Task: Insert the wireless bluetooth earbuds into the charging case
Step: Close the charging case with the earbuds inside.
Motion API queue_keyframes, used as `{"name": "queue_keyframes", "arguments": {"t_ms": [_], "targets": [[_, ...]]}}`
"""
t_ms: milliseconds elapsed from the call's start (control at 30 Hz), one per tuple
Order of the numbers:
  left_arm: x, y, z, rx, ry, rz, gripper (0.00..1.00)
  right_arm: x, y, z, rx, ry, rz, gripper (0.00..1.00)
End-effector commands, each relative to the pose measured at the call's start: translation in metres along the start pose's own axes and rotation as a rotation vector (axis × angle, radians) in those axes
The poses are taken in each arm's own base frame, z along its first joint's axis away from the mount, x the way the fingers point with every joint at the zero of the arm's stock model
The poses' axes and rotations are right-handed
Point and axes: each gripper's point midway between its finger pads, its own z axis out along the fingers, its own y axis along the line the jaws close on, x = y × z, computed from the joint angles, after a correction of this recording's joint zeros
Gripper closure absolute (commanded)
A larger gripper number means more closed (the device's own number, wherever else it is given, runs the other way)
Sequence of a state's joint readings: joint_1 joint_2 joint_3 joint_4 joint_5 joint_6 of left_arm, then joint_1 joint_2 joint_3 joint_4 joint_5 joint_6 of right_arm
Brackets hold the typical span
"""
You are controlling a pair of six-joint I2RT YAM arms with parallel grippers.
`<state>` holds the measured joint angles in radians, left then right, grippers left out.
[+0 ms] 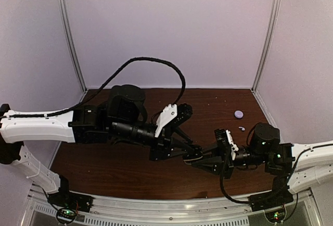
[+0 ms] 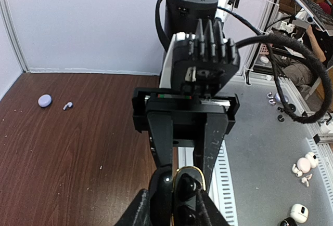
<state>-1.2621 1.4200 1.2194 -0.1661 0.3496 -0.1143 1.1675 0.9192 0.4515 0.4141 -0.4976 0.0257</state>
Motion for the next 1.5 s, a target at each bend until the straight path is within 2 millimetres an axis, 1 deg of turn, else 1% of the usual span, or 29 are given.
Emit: {"name": "queue_keyframes", "arguments": {"t_ms": [0,300,533,667,867,1000,1133,1167,1267,1367,1467], "targets": [[-0.018,-0.002,0.000,0.024,-0.049,0.021,0.72,-0.019,0.002,-0.002,-0.002,-0.049,-0.016,1.00],[-0.017,-0.006,0.000,0.044,-0.037,0.057,0.80,-0.024,0.000,-0.005,0.013,-0.072,-0.004,1.00],[-0.018,-0.009,0.000,0.061,-0.036,0.079,0.85,-0.025,-0.001,-0.005,0.018,-0.080,0.008,1.00],[-0.018,-0.014,0.000,0.075,-0.031,0.098,0.86,-0.026,-0.002,-0.006,0.026,-0.083,0.011,1.00],[-0.013,-0.024,0.006,0.083,0.002,0.141,0.86,-0.027,-0.004,-0.006,0.037,-0.087,0.013,1.00],[-0.016,-0.024,0.005,0.067,-0.001,0.155,0.85,-0.026,-0.005,-0.006,0.040,-0.087,0.016,1.00],[-0.031,-0.016,-0.008,-0.001,-0.043,0.177,0.79,-0.024,-0.009,-0.006,0.059,-0.083,0.035,1.00],[-0.035,-0.013,-0.012,-0.032,-0.056,0.187,0.74,-0.025,-0.011,-0.007,0.067,-0.085,0.045,1.00],[-0.045,0.004,-0.028,-0.161,-0.088,0.226,0.54,-0.025,-0.020,-0.007,0.104,-0.082,0.097,1.00],[-0.049,0.018,-0.044,-0.272,-0.106,0.280,0.41,-0.027,-0.027,-0.006,0.123,-0.086,0.158,1.00],[-0.047,0.029,-0.058,-0.360,-0.096,0.349,0.34,-0.035,-0.030,-0.008,0.120,-0.102,0.219,1.00]]}}
